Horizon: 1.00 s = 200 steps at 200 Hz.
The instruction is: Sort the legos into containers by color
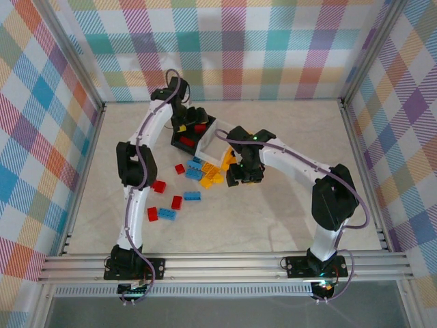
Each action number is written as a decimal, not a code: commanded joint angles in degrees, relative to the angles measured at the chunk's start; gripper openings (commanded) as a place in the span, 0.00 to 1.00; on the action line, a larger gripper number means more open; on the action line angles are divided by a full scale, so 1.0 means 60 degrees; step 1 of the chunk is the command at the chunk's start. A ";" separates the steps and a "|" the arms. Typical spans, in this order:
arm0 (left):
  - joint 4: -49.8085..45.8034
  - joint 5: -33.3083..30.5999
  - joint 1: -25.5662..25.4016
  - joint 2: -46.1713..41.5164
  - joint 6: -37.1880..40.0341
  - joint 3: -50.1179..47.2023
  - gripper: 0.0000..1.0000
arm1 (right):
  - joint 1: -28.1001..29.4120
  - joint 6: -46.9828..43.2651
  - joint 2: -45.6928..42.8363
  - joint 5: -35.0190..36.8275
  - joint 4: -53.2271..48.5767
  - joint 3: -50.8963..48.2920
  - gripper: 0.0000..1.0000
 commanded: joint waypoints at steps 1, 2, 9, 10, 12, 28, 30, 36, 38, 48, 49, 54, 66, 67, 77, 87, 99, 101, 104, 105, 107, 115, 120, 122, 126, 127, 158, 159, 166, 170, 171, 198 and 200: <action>-0.0279 -0.0088 -0.0134 -0.1840 0.0202 -0.0771 0.89 | 0.0364 -0.0583 -0.0261 -0.0842 0.0347 0.0004 0.59; -0.0274 -0.0097 -0.0135 -0.1897 0.0205 -0.0833 0.89 | 0.0386 -0.0608 -0.0258 -0.0896 0.0373 -0.0001 0.59; -0.0221 -0.0146 -0.0150 -0.2317 0.0247 -0.1326 0.89 | 0.0571 -0.0942 -0.0250 -0.1277 0.0600 -0.0019 0.59; -0.0216 -0.0149 -0.0150 -0.2377 0.0250 -0.1404 0.89 | 0.0599 -0.1000 -0.0246 -0.1340 0.0617 -0.0013 0.59; -0.0213 -0.0158 -0.0150 -0.2495 0.0252 -0.1572 0.89 | 0.0650 -0.1106 -0.0231 -0.1442 0.0659 -0.0008 0.59; -0.0222 -0.0396 -0.0150 -0.3490 0.0353 -0.2876 0.89 | 0.1241 -0.2197 -0.0131 -0.1803 0.1000 0.0048 0.60; -0.0233 -0.0436 -0.0154 -0.3612 0.0366 -0.3006 0.89 | 0.1334 -0.2364 -0.0129 -0.1807 0.1081 0.0021 0.60; -0.0241 -0.0539 -0.0137 -0.3959 0.0348 -0.3533 0.89 | 0.1572 -0.2896 -0.0086 -0.1813 0.1234 -0.0033 0.61; -0.0252 -0.0566 -0.0136 -0.4110 0.0350 -0.3752 0.89 | 0.1644 -0.3092 -0.0063 -0.1824 0.1304 -0.0047 0.62; -0.0281 -0.0695 -0.0114 -0.4730 0.0305 -0.4656 0.89 | 0.1877 -0.3996 0.0061 -0.1963 0.1609 -0.0144 0.64; -0.0283 -0.0709 -0.0110 -0.4792 0.0294 -0.4746 0.89 | 0.1904 -0.4087 0.0071 -0.1961 0.1664 -0.0156 0.64; -0.0277 -0.0796 -0.0085 -0.5088 0.0262 -0.5204 0.89 | 0.2003 -0.4480 0.0116 -0.1951 0.1889 -0.0212 0.65; -0.0230 -0.0954 0.0039 -0.5853 0.0167 -0.6335 0.90 | 0.2132 -0.5498 0.0085 -0.2029 0.2833 -0.0646 0.66; -0.0228 -0.0970 0.0055 -0.5918 0.0151 -0.6384 0.90 | 0.2134 -0.5607 0.0076 -0.2075 0.2913 -0.0700 0.66; -0.0169 -0.1064 0.0249 -0.6516 0.0042 -0.7338 0.90 | 0.2137 -0.6417 -0.0046 -0.2514 0.3900 -0.1195 0.66; -0.0076 -0.0996 0.0524 -0.7119 -0.0100 -0.8225 0.90 | 0.2136 -0.7043 -0.0044 -0.2785 0.4654 -0.1492 0.67; -0.0007 -0.0811 0.0876 -0.7764 -0.0184 -0.9145 0.90 | 0.2136 -0.7616 0.0295 -0.2871 0.4865 -0.1332 0.67; -0.0007 -0.0792 0.0908 -0.7859 -0.0190 -0.9257 0.90 | 0.2136 -0.7700 0.0384 -0.2902 0.4827 -0.1243 0.67; -0.0007 -0.0766 0.1002 -0.8015 -0.0194 -0.9450 0.90 | 0.2144 -0.7826 0.0525 -0.2898 0.4799 -0.1115 0.67; -0.0014 -0.0766 0.1027 -0.8068 -0.0190 -0.9479 0.90 | 0.2140 -0.7862 0.0574 -0.2898 0.4775 -0.1074 0.67; -0.0019 -0.0766 0.1063 -0.8162 -0.0198 -0.9611 0.90 | 0.2130 -0.7937 0.0669 -0.2890 0.4713 -0.0977 0.67; -0.0054 -0.0728 0.1213 -0.8534 -0.0189 -1.0054 0.90 | 0.2136 -0.8188 0.1074 -0.2866 0.4507 -0.0596 0.67; -0.0078 -0.0705 0.1284 -0.8737 -0.0195 -1.0257 0.90 | 0.2136 -0.8370 0.1299 -0.2832 0.4380 -0.0384 0.67; -0.0090 -0.0696 0.1307 -0.8813 -0.0196 -1.0333 0.90 | 0.2136 -0.8423 0.1385 -0.2819 0.4350 -0.0295 0.67; -0.0101 -0.0668 0.1354 -0.8958 -0.0197 -1.0458 0.90 | 0.2136 -0.8538 0.1540 -0.2763 0.4333 -0.0193 0.67; -0.0098 -0.0666 0.1356 -0.8986 -0.0192 -1.0489 0.90 | 0.2136 -0.8555 0.1572 -0.2750 0.4337 -0.0166 0.67; -0.0378 -0.0720 0.1464 -0.9497 -0.0158 -1.0993 0.91 | 0.2151 -0.8817 0.2322 -0.2454 0.4681 0.0338 0.67; -0.0383 -0.0721 0.1477 -0.9505 -0.0150 -1.0998 0.91 | 0.2158 -0.8820 0.2322 -0.2441 0.4665 0.0364 0.67; -0.0431 -0.0722 0.1519 -0.9528 -0.0128 -1.1053 0.91 | 0.2158 -0.8868 0.2532 -0.2325 0.4643 0.0536 0.67; -0.0458 -0.0722 0.1546 -0.9534 -0.0115 -1.1074 0.91 | 0.2159 -0.8877 0.2666 -0.2243 0.4634 0.0619 0.67; -0.0467 -0.0722 0.1555 -0.9538 -0.0114 -1.1082 0.91 | 0.2170 -0.8878 0.2666 -0.2218 0.4634 0.0643 0.67; -0.0549 -0.0567 0.1786 -0.9565 0.0011 -1.1204 0.91 | 0.2195 -0.8952 0.3317 -0.1480 0.4717 0.1145 0.66; -0.0560 -0.0559 0.1802 -0.9566 0.0017 -1.1218 0.91 | 0.2202 -0.8953 0.3366 -0.1419 0.4731 0.1178 0.66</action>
